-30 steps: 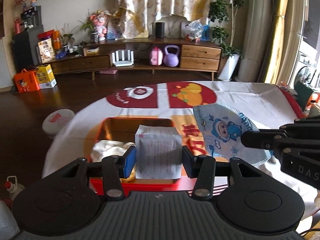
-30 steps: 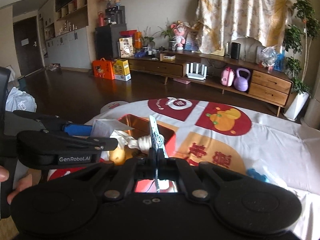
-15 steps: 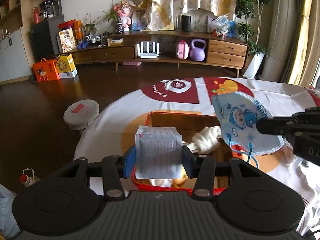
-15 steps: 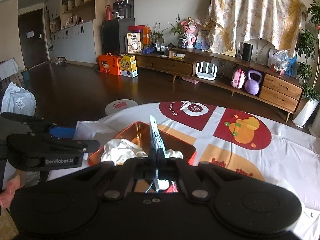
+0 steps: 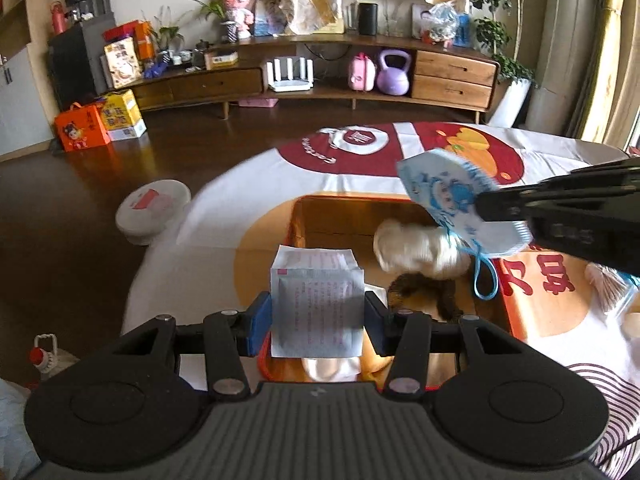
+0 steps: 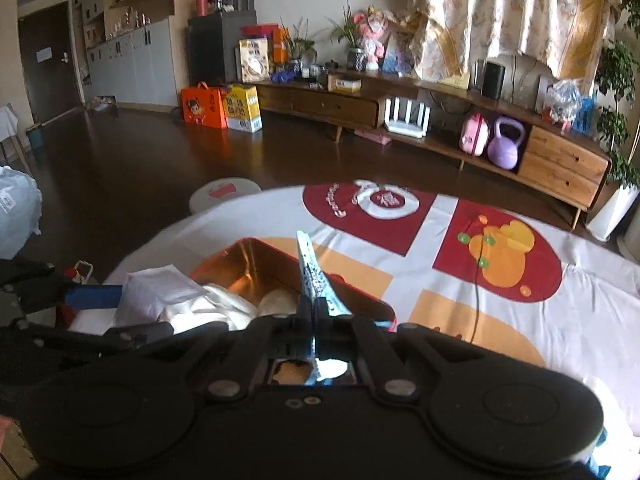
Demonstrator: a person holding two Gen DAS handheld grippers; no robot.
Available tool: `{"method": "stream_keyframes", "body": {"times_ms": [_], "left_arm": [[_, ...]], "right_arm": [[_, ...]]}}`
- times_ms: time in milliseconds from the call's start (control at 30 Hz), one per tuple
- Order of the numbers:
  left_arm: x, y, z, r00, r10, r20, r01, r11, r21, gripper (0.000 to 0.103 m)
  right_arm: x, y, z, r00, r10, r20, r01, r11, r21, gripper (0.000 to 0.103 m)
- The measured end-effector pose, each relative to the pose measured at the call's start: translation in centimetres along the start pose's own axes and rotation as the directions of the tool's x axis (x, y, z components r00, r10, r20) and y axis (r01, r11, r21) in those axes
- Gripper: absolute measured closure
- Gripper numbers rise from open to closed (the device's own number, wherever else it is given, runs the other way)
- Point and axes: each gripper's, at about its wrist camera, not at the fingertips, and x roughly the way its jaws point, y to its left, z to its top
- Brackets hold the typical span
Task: Organize soft objects
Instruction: 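Carry the paper packet and printed mask over the red tin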
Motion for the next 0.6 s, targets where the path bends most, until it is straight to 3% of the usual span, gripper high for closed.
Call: {"method": "stream_keyframes", "body": {"times_ms": [600], "left_arm": [[4.1,-1.1,-0.4,0.996,-0.065,-0.058,0.064,0.998,-0.013,0.055]], "right_arm": [[5.0,0.0,-2.1,0.992,0.072,-0.104,-0.067,0.997,0.044,0.102]]}}
